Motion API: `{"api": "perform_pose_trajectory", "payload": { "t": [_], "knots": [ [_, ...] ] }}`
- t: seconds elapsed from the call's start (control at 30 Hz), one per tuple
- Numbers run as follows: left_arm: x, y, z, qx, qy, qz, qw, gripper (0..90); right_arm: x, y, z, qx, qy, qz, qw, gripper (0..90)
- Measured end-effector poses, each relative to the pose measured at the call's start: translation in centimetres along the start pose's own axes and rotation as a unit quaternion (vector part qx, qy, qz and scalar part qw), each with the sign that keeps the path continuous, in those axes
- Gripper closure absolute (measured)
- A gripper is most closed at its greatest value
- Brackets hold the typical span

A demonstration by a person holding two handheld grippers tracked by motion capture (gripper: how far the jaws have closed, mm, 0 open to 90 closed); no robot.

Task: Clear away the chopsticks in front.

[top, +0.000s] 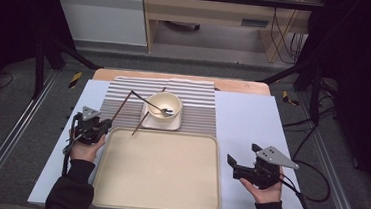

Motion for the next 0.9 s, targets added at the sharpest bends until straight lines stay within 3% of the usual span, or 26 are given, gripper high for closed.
{"api": "perform_pose_trajectory", "payload": {
  "t": [0.57, 0.9],
  "knots": [
    [-2.1, 1.8, -6.0, 0.022, 0.028, -0.011, 0.9993, 85.1, 0.3, 0.1, -0.3, 0.003, 0.006, 0.005, 1.0, 8.2],
    [-2.2, 3.7, -7.6, 0.021, 0.041, -0.015, 0.9988, 85.1, 0.5, 0.1, -0.5, 0.007, 0.011, 0.012, 0.9998, 8.1]
  ]
}}
Point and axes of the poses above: each handheld gripper's, and its own axes: z roughly forward along the jaws, x roughly out of its top, y roughly to its right, the point moved 8 cm from there along z, roughly forward along the jaws
